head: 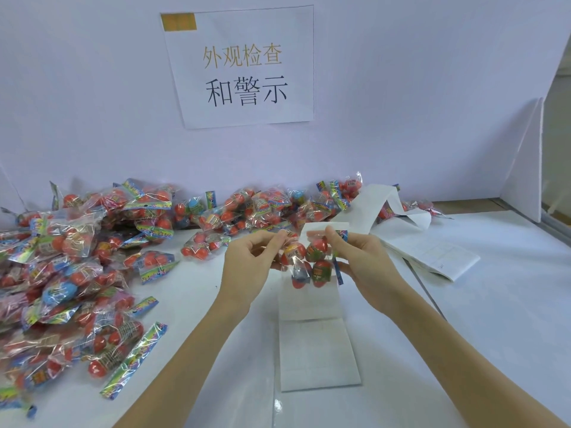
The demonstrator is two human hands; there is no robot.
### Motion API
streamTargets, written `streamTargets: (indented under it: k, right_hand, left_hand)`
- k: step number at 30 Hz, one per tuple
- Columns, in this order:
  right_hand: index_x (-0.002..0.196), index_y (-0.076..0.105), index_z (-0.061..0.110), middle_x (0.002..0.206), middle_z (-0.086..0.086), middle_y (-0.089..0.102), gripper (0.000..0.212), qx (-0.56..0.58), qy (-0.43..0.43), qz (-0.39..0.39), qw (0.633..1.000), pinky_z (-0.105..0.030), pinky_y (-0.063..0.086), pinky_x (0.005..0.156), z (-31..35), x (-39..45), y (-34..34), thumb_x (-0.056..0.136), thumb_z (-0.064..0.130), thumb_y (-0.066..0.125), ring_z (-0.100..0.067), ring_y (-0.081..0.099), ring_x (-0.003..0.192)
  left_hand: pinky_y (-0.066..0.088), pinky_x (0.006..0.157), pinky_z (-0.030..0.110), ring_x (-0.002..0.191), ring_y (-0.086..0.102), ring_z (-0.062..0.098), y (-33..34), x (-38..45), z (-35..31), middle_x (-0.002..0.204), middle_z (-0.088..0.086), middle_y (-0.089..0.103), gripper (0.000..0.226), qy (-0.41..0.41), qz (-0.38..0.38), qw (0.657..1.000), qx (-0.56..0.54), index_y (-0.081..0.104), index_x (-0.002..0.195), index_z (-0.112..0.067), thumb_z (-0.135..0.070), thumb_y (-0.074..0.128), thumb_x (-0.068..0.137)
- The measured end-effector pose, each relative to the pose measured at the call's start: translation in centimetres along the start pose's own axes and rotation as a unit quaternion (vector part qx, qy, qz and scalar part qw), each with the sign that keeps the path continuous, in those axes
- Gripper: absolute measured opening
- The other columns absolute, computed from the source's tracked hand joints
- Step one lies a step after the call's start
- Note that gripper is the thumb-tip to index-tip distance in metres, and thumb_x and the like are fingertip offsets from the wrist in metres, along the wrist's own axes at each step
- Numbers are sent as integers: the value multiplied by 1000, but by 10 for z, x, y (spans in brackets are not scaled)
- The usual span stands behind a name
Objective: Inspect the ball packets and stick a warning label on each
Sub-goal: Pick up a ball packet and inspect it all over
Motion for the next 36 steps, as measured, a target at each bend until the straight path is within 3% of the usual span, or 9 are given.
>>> streamTargets:
  k: [5,8,13,16,20,23,28,32,36]
  right_hand:
    - [113,79,15,104,-6,81,38,-8,3,-1,1000,-42,59,99,0,-1,1,108,38,49,-24,75,104]
    - [112,80,16,104,-8,80,37,-2,1,-23,1000,-44,58,100,0,-1,-1,107,37,50,-30,74,106]
    - [115,79,13,107,-13,79,38,6,-10,-5,1000,-45,58,100,2,0,-2,107,37,51,-33,72,109]
    - [114,77,8,108,-12,79,42,26,16,14,999,-39,59,95,-2,0,2,107,38,48,-29,74,106]
    - [120,73,17,106,-8,80,35,5,19,71,997,-35,62,86,-3,-2,4,107,41,51,-25,76,97]
    - [130,59,15,104,-15,79,32,12,13,83,996,-32,62,78,-6,0,2,101,24,67,-33,78,93]
    - [132,59,16,98,-15,78,38,40,9,51,998,-26,58,77,-9,4,-6,97,15,72,-23,73,82]
    - [135,61,26,90,-9,71,43,59,2,68,996,-30,53,76,-7,6,-9,95,19,76,-20,60,77]
    - [138,58,26,110,-21,75,62,43,15,101,994,-39,52,84,-4,2,-9,82,26,85,-27,60,91]
  left_hand:
    - [61,70,21,76,77,17,-1,-3,-1,85,-3,80,20,18,15,1000,-7,81,91,-22,-29,64,101]
    - [61,73,21,79,77,18,0,-2,-2,92,1,81,22,-10,53,997,-52,82,96,-19,-37,72,88]
    - [60,75,24,82,74,14,-4,1,3,101,5,81,23,-138,67,973,-170,85,91,-17,-34,78,77]
    - [58,82,27,84,73,12,-4,2,7,107,3,80,30,-195,70,955,-212,84,99,-15,-36,79,80]
    - [60,87,28,79,74,15,-6,2,12,100,7,81,20,-157,-18,971,-177,83,98,-11,-28,74,94]
    - [59,88,30,79,77,17,-10,3,12,93,6,81,20,-130,-54,981,-133,83,94,-10,-27,71,97]
    - [63,88,32,87,79,24,-10,5,10,98,19,78,27,-106,-34,986,-121,78,94,4,-19,66,102]
    - [60,92,33,94,76,25,-5,2,8,102,11,80,28,-132,18,982,-131,79,104,-5,-29,64,102]
    - [59,92,36,102,73,26,0,1,4,114,8,78,47,-105,101,986,-87,74,123,-11,-46,65,94]
Point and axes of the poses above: each hand's wrist, its own x-axis towards the middle knuckle, its own y-axis out of the palm, z = x × y, the point moved 2 cm from there along x, towards the middle knuckle
